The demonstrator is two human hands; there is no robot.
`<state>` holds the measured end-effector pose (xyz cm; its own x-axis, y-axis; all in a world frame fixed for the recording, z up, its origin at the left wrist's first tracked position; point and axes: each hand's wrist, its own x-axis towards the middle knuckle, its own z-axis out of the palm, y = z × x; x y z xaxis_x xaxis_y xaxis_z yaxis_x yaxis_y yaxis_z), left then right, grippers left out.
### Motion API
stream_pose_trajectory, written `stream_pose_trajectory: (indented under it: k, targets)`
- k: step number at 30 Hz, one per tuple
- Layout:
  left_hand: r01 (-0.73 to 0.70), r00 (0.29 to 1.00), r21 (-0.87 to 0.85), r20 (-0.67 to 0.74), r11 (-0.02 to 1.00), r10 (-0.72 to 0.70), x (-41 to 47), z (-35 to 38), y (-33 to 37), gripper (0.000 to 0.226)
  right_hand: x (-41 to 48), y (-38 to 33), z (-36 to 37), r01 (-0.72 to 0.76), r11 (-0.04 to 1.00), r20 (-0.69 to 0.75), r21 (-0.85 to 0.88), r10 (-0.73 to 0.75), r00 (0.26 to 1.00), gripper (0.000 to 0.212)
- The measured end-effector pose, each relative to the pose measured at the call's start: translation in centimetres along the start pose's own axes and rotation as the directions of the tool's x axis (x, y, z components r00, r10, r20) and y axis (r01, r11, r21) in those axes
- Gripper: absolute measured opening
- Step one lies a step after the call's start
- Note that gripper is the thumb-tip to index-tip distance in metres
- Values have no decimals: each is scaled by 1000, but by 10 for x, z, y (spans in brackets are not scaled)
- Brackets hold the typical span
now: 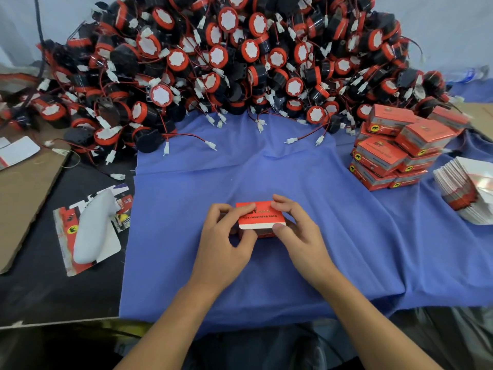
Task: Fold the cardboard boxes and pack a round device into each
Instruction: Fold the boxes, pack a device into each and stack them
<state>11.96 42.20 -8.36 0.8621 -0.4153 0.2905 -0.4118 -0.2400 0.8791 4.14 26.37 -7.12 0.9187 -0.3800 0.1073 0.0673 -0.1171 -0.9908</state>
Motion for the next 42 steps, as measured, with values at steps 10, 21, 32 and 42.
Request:
stream_pose_trajectory:
  k: [10, 21, 32, 42]
  targets:
    - [-37, 999, 86, 41, 996, 34, -1, 0, 1, 51, 2, 9, 1, 53, 994, -10, -100, -54, 998, 50]
    - [-33, 999, 95, -2, 995, 33, -1, 0, 0, 32, 5, 10, 4, 153, 967, -50, -202, -167, 985, 39]
    - [-144, 986, 159, -59, 977, 155, -2, 2, 1, 29, 3, 10, 5, 199, 940, -83, -277, -230, 970, 31]
    - [-160, 978, 151, -107, 975, 177, -4, 1, 4, 23, -2, 10, 5, 259, 907, -97, -333, -306, 947, 27]
